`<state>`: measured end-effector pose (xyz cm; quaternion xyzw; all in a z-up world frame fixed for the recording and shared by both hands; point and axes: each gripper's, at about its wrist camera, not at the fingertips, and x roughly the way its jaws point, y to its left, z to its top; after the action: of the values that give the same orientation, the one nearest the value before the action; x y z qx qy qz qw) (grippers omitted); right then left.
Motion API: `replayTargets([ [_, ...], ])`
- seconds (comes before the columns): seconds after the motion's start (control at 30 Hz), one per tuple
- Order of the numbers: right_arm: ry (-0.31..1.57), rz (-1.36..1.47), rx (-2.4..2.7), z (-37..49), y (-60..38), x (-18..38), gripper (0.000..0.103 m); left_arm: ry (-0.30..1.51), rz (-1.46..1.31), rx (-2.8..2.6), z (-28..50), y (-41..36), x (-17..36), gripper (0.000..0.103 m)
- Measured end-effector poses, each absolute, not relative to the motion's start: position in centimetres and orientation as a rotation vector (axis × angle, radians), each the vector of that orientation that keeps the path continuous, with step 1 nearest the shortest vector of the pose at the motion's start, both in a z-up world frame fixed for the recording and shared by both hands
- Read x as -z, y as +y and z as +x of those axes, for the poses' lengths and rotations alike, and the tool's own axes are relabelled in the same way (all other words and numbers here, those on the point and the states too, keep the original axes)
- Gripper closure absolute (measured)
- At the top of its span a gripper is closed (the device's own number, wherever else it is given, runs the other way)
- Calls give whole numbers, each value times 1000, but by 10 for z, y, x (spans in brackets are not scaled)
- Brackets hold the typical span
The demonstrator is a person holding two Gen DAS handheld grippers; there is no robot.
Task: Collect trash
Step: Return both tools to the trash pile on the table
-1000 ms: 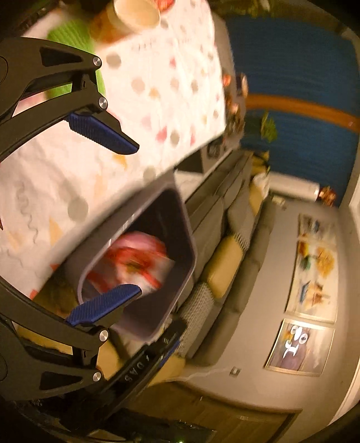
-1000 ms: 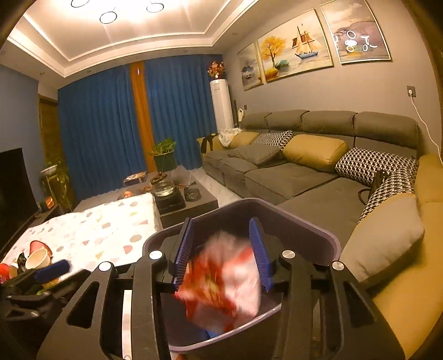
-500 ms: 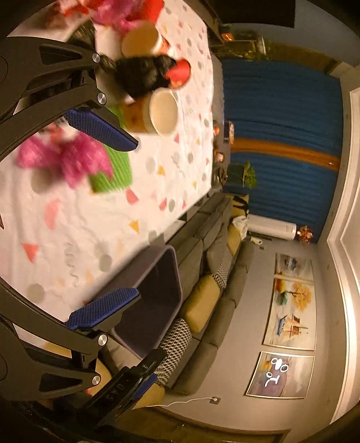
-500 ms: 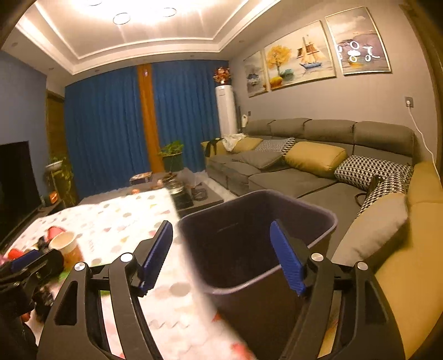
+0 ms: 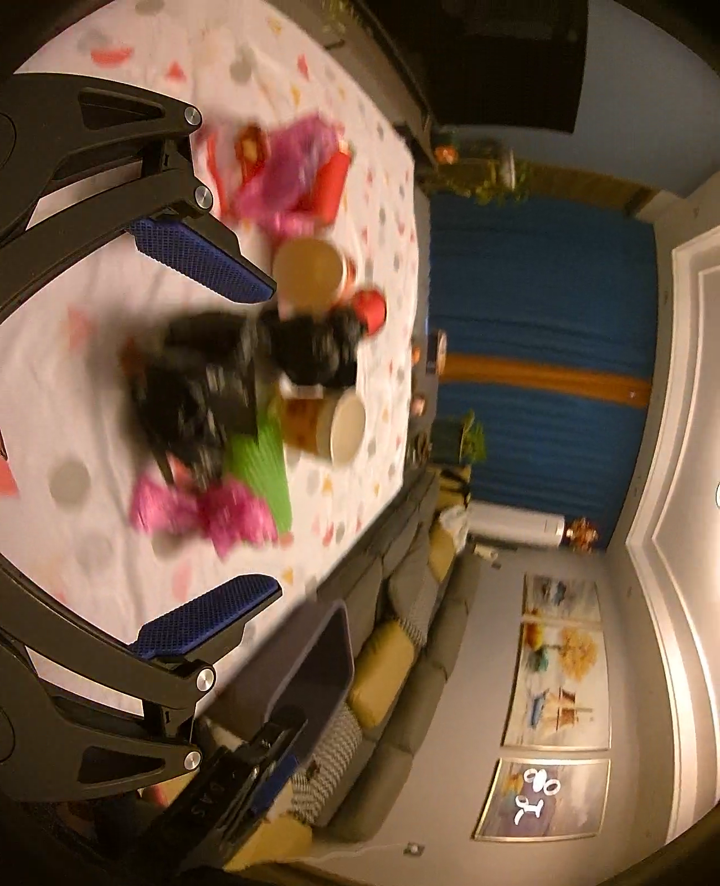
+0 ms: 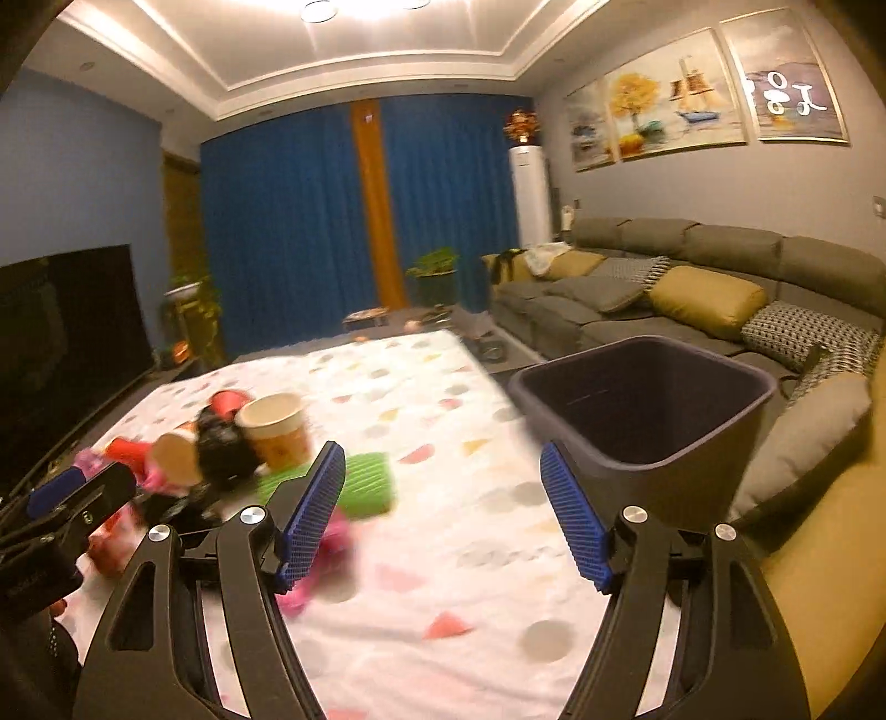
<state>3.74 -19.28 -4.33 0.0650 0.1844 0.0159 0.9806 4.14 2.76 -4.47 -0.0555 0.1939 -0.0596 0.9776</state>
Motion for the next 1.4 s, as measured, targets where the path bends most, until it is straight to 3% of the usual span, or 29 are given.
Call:
replayTargets([
  [0.63,469,68,-274,40,-92,60,31,376,-161,-82,9,121,55,6],
  [1.07,559,29,-373,63,-35,75,38,392,-188,-116,5,158,68,6],
  [1.27,617,50,-385,80,-24,82,48,404,-187,-100,10,161,72,6],
  [1.4,638,47,-395,87,-17,87,63,423,-190,-83,16,162,75,6],
])
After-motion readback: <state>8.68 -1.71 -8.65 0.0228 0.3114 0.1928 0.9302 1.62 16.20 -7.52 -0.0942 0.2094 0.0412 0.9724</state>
